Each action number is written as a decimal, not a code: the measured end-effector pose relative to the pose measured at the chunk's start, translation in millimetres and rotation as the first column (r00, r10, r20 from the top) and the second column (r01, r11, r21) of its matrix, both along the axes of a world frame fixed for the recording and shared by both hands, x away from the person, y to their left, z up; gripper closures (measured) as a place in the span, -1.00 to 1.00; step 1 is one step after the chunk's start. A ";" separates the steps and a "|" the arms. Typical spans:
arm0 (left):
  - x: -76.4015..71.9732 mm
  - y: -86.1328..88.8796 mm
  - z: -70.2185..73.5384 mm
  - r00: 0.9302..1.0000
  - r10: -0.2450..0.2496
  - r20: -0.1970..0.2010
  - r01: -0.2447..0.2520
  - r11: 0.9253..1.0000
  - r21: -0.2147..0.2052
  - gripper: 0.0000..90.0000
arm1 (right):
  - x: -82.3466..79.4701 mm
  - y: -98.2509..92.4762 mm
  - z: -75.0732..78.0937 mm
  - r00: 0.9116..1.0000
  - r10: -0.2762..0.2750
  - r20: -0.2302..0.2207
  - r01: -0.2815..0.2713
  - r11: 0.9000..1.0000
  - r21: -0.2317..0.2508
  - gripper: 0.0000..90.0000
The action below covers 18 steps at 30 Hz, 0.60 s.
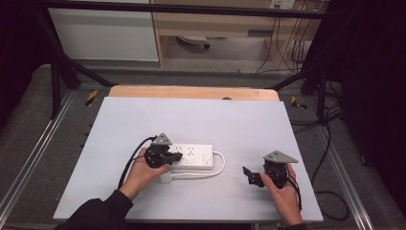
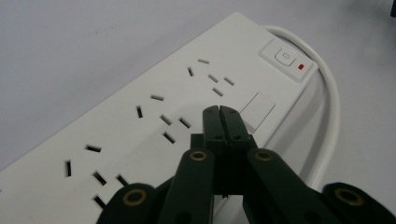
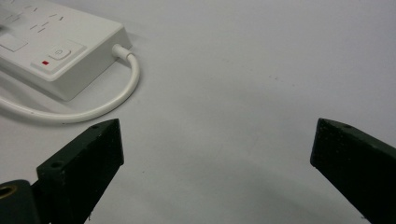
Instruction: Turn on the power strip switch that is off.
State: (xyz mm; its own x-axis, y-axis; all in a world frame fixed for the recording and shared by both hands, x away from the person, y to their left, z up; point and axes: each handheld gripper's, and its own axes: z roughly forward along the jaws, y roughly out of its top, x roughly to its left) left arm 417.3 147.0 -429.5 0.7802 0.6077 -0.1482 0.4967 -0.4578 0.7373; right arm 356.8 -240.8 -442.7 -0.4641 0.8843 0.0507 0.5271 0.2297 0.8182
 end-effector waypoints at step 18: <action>-0.1 -8.9 -0.8 1.000 -0.022 -0.018 0.022 1.000 0.008 1.00 | 0.3 1.2 -0.5 1.000 0.003 0.000 -0.003 1.000 -0.007 -0.93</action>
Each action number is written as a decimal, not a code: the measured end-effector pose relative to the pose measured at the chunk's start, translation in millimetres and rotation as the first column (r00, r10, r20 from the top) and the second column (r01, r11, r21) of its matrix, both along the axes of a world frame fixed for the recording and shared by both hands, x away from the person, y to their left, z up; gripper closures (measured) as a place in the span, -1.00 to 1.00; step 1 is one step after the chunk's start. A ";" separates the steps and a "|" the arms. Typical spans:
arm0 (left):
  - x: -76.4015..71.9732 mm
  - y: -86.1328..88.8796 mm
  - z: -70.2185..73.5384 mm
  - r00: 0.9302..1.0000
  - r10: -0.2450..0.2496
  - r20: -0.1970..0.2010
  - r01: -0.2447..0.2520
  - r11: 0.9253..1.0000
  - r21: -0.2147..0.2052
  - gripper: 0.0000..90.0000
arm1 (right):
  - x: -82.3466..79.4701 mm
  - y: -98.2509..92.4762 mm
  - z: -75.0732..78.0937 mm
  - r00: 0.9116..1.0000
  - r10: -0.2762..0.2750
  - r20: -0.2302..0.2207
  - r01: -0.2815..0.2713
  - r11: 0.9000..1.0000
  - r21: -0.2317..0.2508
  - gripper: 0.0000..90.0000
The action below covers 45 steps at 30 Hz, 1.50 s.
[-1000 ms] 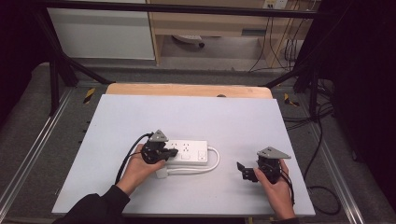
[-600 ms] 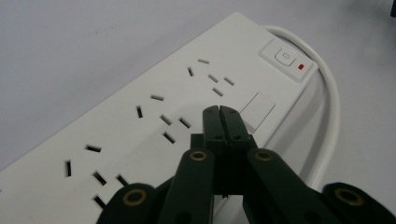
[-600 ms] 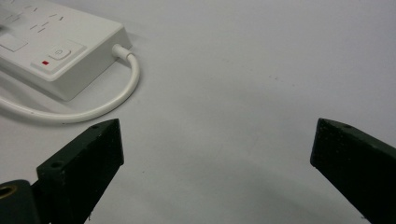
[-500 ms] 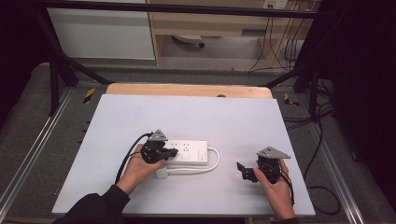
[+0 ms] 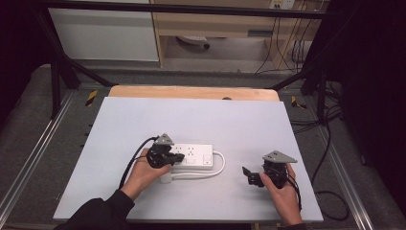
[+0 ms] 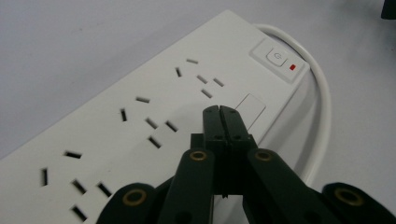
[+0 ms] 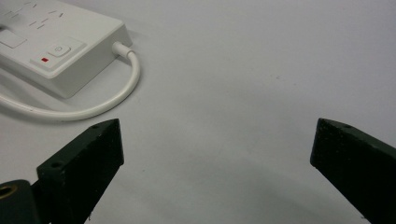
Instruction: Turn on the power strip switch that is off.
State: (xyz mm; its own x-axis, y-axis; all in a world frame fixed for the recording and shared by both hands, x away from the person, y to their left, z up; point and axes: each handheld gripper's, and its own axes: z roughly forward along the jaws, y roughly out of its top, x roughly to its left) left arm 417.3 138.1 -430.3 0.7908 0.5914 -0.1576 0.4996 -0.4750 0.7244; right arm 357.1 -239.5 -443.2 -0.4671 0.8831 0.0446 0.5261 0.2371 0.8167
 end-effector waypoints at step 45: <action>2.7 8.6 19.9 0.976 0.177 0.129 -0.160 0.978 -0.132 -0.64 | -0.5 1.9 0.4 1.000 0.008 -0.001 -0.008 1.000 -0.009 -0.93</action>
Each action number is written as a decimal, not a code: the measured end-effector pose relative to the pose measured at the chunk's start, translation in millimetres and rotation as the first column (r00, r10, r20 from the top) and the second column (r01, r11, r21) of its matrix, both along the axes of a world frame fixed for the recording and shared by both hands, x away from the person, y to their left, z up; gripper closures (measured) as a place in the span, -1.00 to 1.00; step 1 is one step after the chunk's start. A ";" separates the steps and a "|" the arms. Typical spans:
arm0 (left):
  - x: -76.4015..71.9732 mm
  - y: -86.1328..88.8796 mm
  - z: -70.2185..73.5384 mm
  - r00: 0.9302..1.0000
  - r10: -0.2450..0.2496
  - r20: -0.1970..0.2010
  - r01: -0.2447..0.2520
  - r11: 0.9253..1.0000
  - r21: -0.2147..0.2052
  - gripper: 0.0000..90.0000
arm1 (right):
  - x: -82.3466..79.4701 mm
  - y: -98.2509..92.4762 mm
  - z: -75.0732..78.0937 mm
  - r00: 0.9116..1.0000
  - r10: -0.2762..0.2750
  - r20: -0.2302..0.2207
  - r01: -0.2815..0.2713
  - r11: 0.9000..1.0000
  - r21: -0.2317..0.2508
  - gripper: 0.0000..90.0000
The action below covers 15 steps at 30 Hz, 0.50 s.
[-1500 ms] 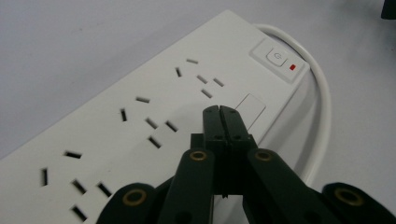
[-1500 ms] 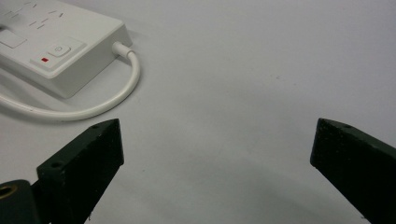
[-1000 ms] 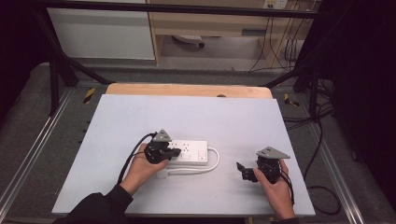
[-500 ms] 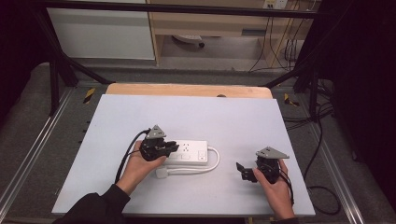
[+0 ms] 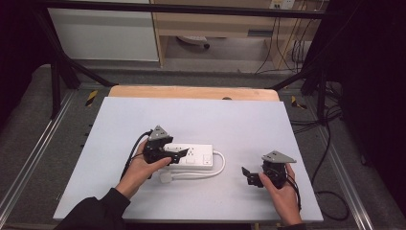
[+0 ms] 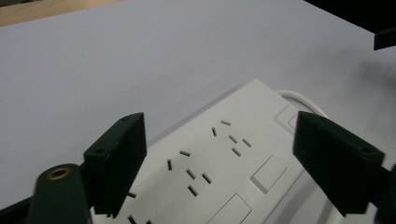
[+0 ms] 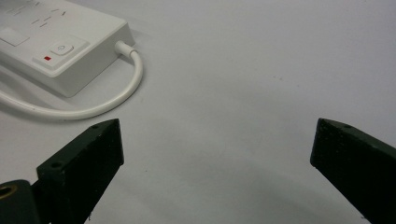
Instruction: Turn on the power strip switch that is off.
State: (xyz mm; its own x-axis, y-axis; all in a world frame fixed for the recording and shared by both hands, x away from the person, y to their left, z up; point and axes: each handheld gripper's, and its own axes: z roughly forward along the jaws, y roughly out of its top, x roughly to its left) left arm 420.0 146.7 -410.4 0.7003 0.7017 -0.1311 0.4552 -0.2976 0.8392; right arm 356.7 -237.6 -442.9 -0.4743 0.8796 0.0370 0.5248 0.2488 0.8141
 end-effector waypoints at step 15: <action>2.0 16.5 9.6 0.999 0.041 -0.003 -0.041 0.998 -0.040 -0.81 | 0.0 0.0 0.3 1.000 0.010 0.004 -0.010 1.000 0.009 -0.94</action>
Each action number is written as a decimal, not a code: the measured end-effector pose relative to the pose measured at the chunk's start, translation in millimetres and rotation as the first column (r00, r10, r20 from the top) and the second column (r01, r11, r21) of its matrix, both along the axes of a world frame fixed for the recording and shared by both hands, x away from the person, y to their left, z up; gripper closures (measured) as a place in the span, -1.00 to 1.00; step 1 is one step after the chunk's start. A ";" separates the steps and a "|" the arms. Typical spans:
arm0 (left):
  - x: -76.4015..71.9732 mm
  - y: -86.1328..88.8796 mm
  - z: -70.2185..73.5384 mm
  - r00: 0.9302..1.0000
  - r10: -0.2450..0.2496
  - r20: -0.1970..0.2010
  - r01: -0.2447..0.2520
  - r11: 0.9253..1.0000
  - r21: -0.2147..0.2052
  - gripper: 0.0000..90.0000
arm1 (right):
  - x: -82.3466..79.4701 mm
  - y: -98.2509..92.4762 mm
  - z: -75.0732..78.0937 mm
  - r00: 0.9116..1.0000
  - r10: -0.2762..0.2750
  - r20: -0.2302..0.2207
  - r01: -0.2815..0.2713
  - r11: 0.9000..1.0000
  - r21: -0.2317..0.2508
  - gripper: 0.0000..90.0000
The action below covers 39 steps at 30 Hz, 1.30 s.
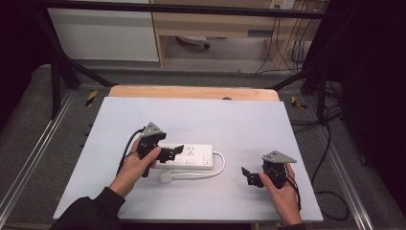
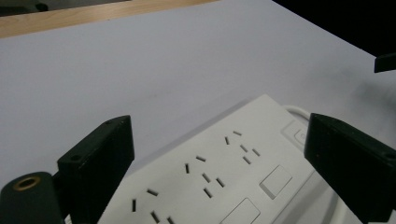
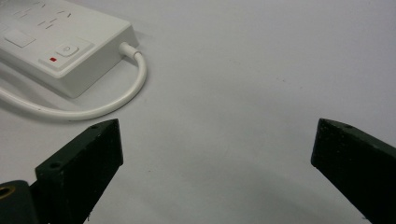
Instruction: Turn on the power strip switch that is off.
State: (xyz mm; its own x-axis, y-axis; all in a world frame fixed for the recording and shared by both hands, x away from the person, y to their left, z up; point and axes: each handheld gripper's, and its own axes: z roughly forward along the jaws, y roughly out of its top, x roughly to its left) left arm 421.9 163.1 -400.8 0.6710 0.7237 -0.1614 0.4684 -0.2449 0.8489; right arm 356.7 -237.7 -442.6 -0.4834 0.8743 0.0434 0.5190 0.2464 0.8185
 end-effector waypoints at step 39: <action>-37.3 70.8 44.0 0.995 0.096 0.024 -0.097 0.995 0.008 -0.83 | 0.1 -0.1 0.1 1.000 0.005 -0.001 -0.005 1.000 0.004 -0.94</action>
State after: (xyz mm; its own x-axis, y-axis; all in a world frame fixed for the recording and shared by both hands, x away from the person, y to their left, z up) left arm 384.6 234.0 -356.8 0.6014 0.7867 -0.1394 0.4704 -0.2077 0.8576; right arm 356.7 -237.8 -442.5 -0.4879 0.8716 0.0473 0.5185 0.2458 0.8190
